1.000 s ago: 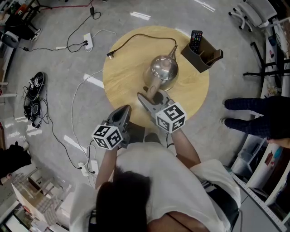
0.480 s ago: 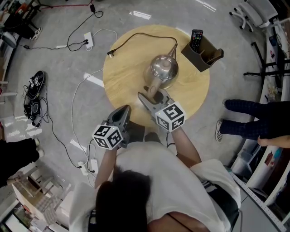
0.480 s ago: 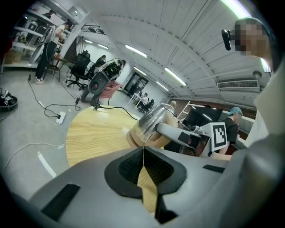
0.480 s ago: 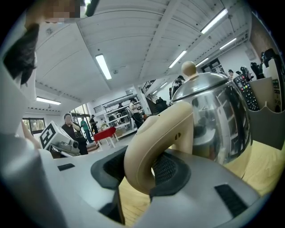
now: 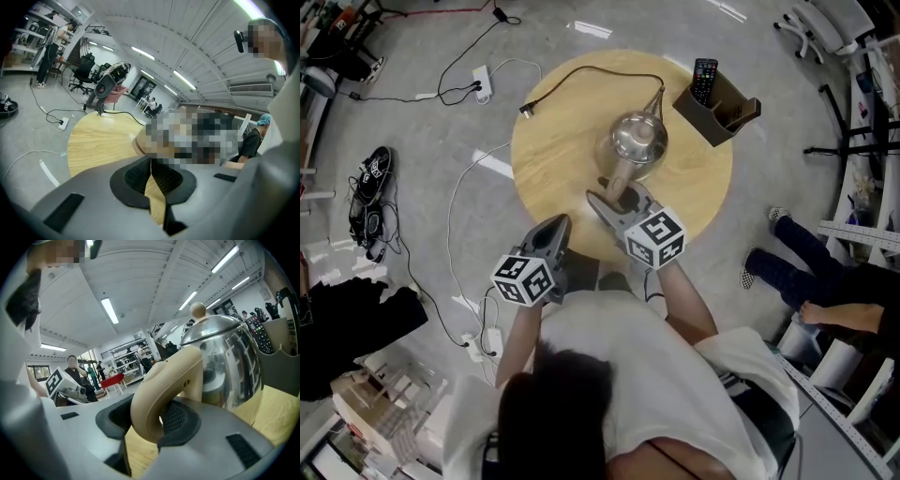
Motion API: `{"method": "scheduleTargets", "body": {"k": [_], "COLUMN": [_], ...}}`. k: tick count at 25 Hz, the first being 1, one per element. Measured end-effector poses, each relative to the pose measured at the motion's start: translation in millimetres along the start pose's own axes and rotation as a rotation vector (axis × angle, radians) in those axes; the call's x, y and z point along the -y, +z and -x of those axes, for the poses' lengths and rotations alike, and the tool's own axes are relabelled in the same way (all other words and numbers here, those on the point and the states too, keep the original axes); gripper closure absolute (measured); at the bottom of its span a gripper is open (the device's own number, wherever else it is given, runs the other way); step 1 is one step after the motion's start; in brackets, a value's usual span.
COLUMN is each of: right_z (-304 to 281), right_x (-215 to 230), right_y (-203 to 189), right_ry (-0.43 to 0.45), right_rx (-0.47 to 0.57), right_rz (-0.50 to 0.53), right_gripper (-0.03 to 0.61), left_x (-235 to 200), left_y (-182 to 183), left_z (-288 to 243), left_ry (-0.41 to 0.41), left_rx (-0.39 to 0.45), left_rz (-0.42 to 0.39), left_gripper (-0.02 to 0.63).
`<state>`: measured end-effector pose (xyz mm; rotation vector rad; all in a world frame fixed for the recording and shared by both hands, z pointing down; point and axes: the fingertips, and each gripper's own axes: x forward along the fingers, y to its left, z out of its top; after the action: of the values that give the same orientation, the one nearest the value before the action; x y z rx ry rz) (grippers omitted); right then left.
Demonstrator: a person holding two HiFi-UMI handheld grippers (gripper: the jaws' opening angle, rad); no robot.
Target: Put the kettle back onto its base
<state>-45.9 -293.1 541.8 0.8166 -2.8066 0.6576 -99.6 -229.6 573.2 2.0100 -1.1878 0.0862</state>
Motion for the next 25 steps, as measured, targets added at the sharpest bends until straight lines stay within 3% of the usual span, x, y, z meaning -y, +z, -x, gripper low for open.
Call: {"method": "scheduleTargets", "body": {"k": [4,14,18,25], "right_z": [2,2,0,13], "right_x": [2,2,2,5], "right_y": [-10,-9,-22,-23], "right_ry": [-0.015,-0.008,-0.029,-0.076], "right_rx": [-0.041,-0.011,-0.083,-0.086], "right_rz": [0.018,0.024,0.096,0.086], "right_gripper": [0.426,0.426,0.423,0.346], "left_x": [5,1,2,2], "left_y": [-1,-2,-2,3], "left_z": [-2,0,-2,1], "left_ry": [-0.007,0.005,0.001,0.003], "left_rx": [-0.001,0.004,0.010,0.037], "left_rz": [-0.002,0.009,0.005,0.006], "left_gripper": [0.588,0.588,0.588,0.586]}}
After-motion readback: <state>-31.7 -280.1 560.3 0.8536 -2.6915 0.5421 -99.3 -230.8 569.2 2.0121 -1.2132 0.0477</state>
